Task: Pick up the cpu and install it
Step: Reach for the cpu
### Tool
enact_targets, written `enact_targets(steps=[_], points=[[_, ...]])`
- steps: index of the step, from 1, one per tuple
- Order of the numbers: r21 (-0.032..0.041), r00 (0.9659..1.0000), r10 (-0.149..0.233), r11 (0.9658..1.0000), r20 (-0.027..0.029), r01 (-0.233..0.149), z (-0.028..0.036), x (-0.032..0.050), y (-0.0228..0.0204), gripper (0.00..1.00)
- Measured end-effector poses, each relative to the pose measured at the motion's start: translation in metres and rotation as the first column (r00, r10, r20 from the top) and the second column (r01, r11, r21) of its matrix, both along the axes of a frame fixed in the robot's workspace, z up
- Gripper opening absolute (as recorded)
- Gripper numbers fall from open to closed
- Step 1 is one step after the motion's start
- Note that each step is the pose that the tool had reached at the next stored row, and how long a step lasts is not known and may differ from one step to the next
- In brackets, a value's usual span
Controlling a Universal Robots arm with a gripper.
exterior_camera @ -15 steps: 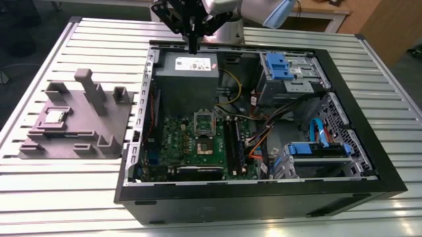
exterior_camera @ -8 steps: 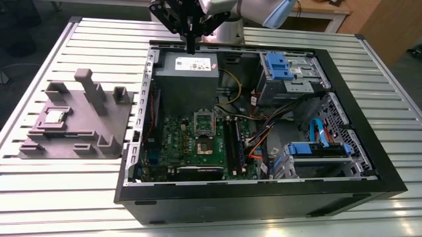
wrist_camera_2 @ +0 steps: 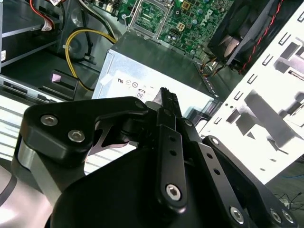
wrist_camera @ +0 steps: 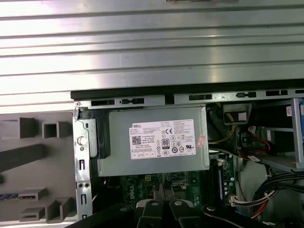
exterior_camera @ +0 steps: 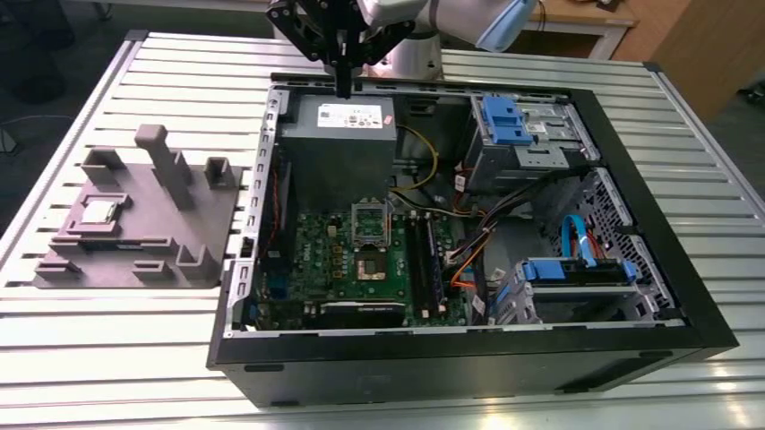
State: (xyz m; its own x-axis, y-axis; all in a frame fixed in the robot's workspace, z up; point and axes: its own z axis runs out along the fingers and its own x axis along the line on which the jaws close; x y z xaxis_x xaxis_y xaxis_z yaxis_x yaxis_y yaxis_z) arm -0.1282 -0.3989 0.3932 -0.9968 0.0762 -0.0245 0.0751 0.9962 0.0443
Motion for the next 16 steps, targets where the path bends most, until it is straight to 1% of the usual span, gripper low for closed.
enact_targets(steps=[16], points=[[0.0, 1.0, 0.0, 1.0, 0.0, 0.0, 0.0, -0.0035, 0.0, 0.1]])
